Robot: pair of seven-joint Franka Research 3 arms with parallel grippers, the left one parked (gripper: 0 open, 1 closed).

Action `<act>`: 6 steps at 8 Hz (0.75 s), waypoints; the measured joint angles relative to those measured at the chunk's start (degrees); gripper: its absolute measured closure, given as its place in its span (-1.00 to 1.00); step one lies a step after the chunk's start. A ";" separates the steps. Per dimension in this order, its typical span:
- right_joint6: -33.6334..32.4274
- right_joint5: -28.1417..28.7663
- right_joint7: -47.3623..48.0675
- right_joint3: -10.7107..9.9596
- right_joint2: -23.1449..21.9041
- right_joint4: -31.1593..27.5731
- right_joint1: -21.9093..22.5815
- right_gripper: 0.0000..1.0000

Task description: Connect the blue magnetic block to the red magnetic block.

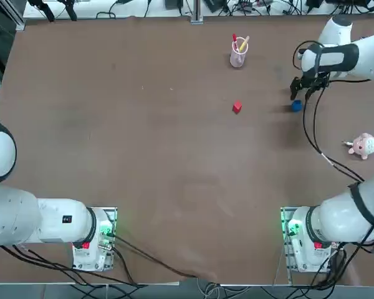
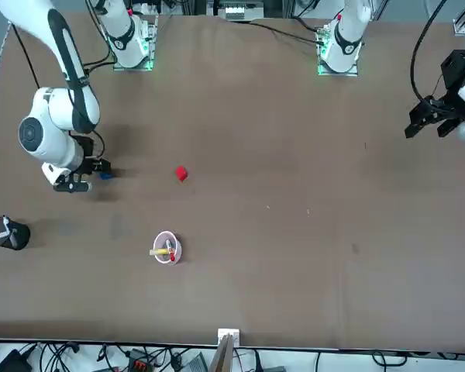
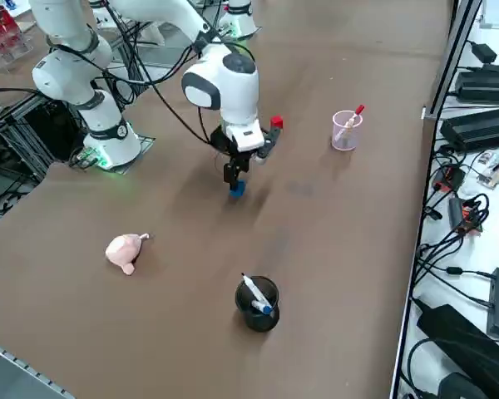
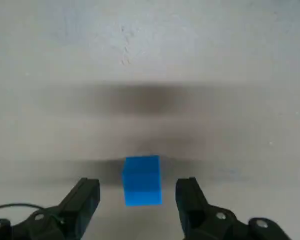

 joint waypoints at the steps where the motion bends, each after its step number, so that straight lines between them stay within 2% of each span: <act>1: 1.13 0.00 0.00 0.00 1.31 0.01 -0.01 -0.81; 2: 1.77 0.00 0.00 0.00 2.31 0.02 -0.10 -0.76; 3: 2.05 0.00 0.03 -0.03 2.93 0.02 -0.35 -0.38; 4: 2.08 0.00 0.04 -0.06 3.13 0.02 -0.73 -0.14; 6: 2.08 0.00 0.04 -0.06 3.03 0.28 -1.05 0.04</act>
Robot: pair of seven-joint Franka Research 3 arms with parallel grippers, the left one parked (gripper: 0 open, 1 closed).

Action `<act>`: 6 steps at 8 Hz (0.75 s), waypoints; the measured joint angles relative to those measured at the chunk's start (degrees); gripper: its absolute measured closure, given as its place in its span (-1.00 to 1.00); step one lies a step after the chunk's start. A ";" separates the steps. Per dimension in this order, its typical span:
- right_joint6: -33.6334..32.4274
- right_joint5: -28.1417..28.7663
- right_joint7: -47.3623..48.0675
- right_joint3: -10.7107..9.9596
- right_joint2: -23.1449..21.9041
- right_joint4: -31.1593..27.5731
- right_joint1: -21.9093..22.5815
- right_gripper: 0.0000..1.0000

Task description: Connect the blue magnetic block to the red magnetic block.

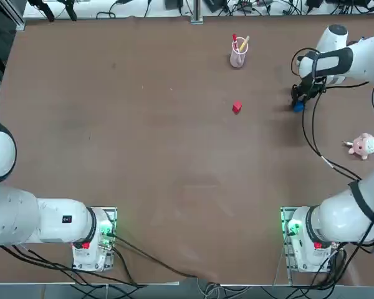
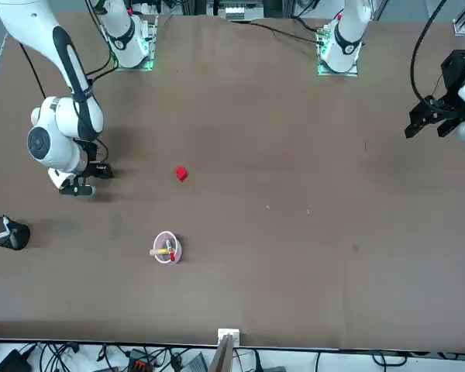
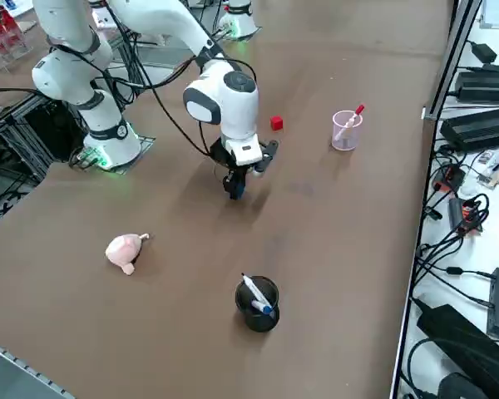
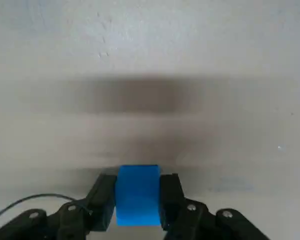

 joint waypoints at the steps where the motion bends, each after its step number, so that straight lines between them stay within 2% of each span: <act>1: 0.09 0.00 -0.01 0.15 -0.02 0.40 0.03 0.04; 6: -1.64 0.01 -0.01 2.64 -0.24 5.38 1.50 0.04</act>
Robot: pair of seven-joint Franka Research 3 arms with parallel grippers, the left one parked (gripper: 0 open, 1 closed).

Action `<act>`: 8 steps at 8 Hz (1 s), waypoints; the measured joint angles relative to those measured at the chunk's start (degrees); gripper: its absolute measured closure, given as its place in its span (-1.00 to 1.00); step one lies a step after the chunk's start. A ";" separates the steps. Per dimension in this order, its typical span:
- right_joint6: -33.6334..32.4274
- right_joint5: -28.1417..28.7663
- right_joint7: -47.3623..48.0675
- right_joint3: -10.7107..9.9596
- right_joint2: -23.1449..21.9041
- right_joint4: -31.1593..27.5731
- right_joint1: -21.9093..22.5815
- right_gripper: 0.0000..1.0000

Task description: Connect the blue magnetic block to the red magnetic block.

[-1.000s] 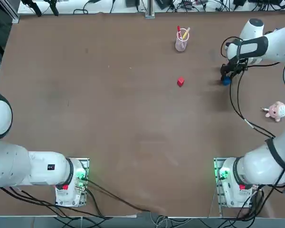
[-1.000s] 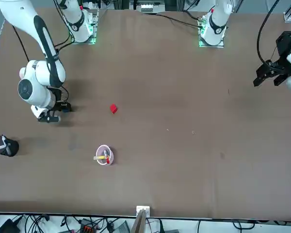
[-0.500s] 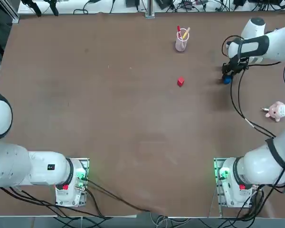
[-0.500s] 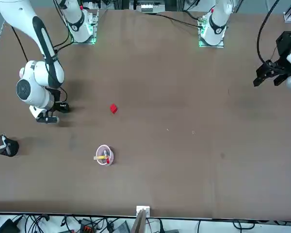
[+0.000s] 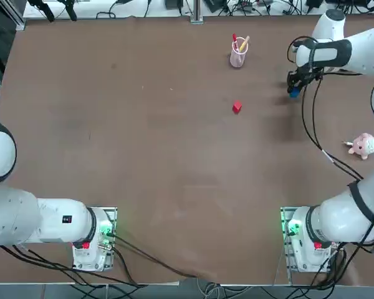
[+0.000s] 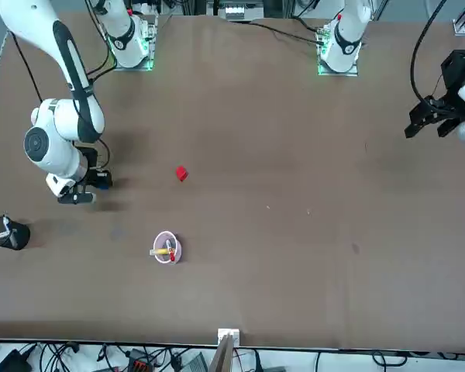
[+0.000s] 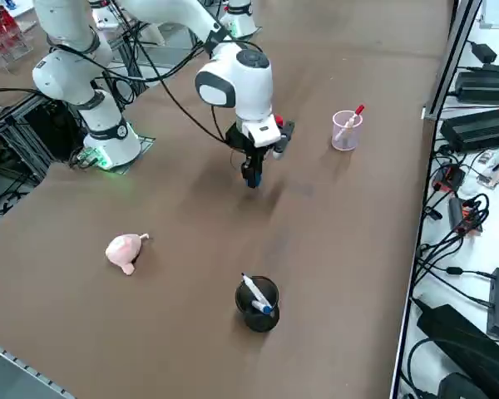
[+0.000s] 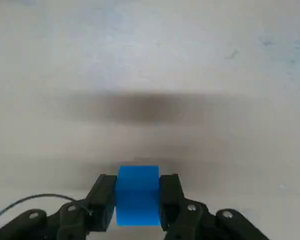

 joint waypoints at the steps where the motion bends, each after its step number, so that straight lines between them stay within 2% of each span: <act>1: 0.00 0.03 0.23 0.98 0.83 0.66 0.08 0.04; 3: 0.04 0.04 0.82 1.92 2.86 1.58 0.53 0.04; 6: 0.05 0.04 0.90 1.94 4.69 1.89 0.87 0.02; 8: 0.04 0.04 0.91 1.94 4.90 1.94 0.87 -0.57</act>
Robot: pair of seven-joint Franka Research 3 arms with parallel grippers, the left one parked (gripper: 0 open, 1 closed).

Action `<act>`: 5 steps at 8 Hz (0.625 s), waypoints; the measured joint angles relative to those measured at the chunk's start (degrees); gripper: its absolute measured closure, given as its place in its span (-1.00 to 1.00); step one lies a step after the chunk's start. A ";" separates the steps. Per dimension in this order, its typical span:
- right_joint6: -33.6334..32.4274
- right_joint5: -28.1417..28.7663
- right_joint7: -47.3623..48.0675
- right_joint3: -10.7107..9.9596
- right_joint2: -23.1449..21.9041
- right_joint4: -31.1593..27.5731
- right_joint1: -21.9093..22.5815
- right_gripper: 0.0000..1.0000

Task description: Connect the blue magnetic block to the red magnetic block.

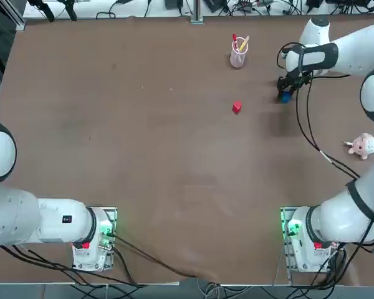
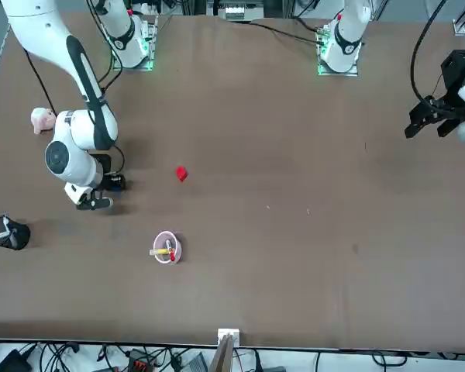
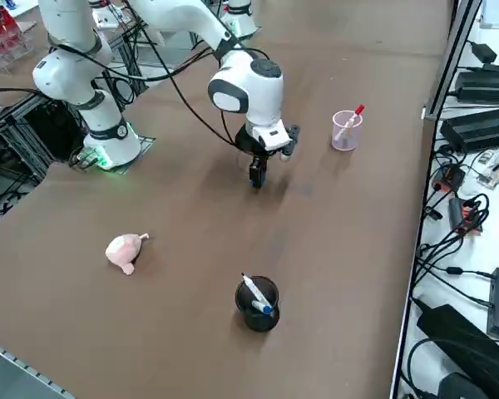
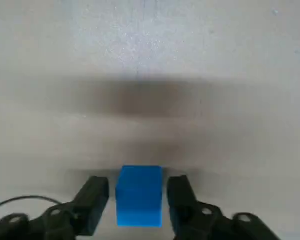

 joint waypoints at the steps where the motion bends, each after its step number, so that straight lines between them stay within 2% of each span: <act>1: -0.01 0.00 -0.01 0.00 0.00 0.33 0.04 -0.92; 2: -1.44 0.00 -0.01 0.01 -0.15 1.70 0.18 -1.00; 5: -15.32 0.00 -0.04 0.16 -4.13 10.10 2.86 -1.00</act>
